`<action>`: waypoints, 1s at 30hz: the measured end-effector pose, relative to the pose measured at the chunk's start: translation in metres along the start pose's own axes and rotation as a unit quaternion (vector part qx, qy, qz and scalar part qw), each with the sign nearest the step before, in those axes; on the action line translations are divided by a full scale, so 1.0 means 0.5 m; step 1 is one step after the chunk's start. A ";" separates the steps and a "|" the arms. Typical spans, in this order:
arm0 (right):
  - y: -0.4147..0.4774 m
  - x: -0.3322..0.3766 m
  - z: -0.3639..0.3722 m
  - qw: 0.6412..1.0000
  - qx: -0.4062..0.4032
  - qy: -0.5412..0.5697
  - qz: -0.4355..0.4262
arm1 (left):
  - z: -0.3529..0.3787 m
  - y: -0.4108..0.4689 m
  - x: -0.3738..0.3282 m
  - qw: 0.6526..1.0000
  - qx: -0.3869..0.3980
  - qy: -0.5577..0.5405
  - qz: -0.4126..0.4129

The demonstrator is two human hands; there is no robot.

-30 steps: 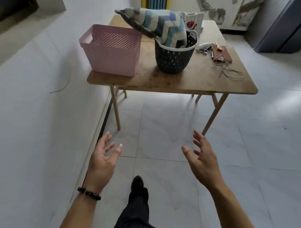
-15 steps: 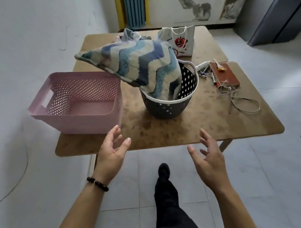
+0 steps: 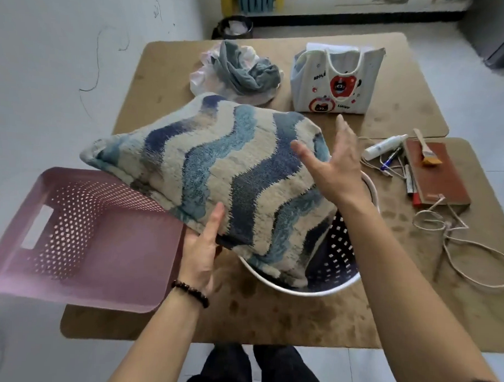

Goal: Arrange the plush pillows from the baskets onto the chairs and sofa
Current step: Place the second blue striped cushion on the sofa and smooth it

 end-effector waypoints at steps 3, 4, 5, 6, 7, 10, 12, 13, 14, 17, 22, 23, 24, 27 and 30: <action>0.060 -0.010 0.032 0.992 0.092 -0.019 0.083 | 0.009 0.011 0.001 0.998 -0.025 0.031 0.039; 0.061 -0.013 0.034 0.991 0.098 -0.019 0.089 | 0.005 0.018 0.001 0.998 -0.021 0.034 0.052; 0.059 -0.015 0.031 0.992 0.094 -0.015 0.085 | 0.008 0.016 -0.008 0.998 -0.015 0.028 0.062; 0.053 -0.015 0.023 0.993 0.089 -0.003 0.071 | 0.010 0.015 -0.015 0.997 -0.010 0.020 0.068; 0.043 -0.010 0.011 0.995 0.084 0.018 0.059 | 0.015 0.008 -0.027 0.997 -0.008 0.010 0.077; 0.000 0.024 -0.036 0.997 0.051 0.052 0.036 | 0.032 -0.013 -0.075 0.993 0.012 -0.006 0.117; -0.030 0.061 -0.075 0.997 0.016 0.067 0.018 | 0.041 -0.026 -0.115 0.990 0.051 -0.034 0.131; -0.046 0.080 -0.093 0.997 -0.007 0.076 0.010 | 0.040 -0.031 -0.136 0.986 0.077 -0.049 0.142; -0.065 0.099 -0.111 0.996 -0.034 0.084 0.004 | 0.037 -0.034 -0.154 0.980 0.101 -0.063 0.158; -0.143 0.167 -0.157 0.988 -0.120 0.091 -0.018 | 0.025 -0.052 -0.199 0.958 0.170 -0.094 0.210; -0.304 0.242 -0.184 0.952 -0.284 0.109 -0.043 | 0.009 -0.095 -0.256 0.929 0.242 -0.136 0.245; -0.345 0.251 -0.187 0.943 -0.308 0.115 -0.050 | 0.010 -0.103 -0.259 0.923 0.252 -0.149 0.248; -0.387 0.258 -0.188 0.933 -0.335 0.118 -0.055 | 0.012 -0.113 -0.260 0.919 0.265 -0.158 0.247; -0.522 0.271 -0.196 0.914 -0.384 0.129 -0.028 | 0.033 -0.165 -0.245 0.909 0.300 -0.167 0.236; -0.669 0.248 -0.218 0.920 -0.354 0.146 0.081 | 0.051 -0.248 -0.211 0.909 0.321 -0.161 0.213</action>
Point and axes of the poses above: each hand's wrist, its own y-axis towards the middle knuckle, its own z-axis out of the palm, x = y × z, the point moved 1 cm from there along y, towards the middle knuckle, and after that the axes turned 2 degrees about x, right-handed, at the moved point
